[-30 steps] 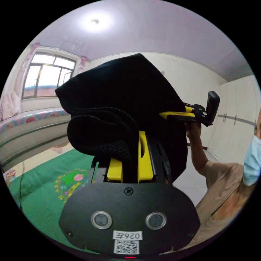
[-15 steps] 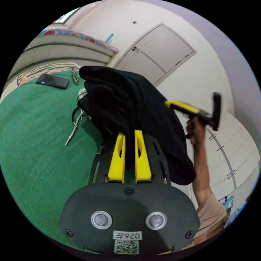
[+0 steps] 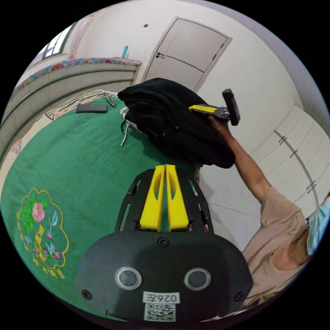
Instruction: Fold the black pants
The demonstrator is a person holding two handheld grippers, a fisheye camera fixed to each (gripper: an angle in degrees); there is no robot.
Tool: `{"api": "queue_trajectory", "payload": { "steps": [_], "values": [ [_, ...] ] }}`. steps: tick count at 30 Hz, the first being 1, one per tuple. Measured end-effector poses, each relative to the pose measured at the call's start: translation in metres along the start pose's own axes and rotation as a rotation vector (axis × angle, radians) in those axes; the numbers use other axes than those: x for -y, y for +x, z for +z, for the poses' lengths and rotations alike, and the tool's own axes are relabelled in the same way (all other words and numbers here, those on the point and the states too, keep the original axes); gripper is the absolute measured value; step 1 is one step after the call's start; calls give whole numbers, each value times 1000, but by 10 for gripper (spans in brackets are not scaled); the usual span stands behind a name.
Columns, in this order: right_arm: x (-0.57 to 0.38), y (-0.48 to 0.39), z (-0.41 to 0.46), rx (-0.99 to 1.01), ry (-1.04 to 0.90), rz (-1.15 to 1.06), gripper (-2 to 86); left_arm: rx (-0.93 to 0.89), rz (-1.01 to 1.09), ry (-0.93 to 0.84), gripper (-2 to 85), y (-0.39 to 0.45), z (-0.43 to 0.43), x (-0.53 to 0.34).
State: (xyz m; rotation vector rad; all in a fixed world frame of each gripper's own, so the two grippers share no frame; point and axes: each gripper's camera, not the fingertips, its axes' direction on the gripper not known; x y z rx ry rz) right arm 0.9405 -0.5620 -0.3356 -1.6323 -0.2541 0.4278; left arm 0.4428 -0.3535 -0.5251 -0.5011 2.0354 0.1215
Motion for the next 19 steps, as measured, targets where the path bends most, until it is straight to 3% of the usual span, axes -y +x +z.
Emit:
{"api": "queue_trajectory", "payload": {
  "steps": [2,4,8,10,14,19],
  "values": [
    [-1,-31,-24,-184,-11,-25,-14,-21,-20,50,-8,10,-36,-31],
    [-10,-39,-64,-284,87,128,-13,22,-31,135,-7,25,-97,-78],
    [-66,-63,-196,146,596,344,-11,199,-80,247,-7,45,-200,-161],
    [-78,-95,-235,245,695,327,-11,352,-162,364,-8,57,-275,-229],
    [-62,-211,-302,432,721,67,-12,578,-265,536,-8,92,-381,-340],
    [-20,-368,-362,809,732,-171,-14,1043,-497,737,6,175,-517,-520]
  ]
}}
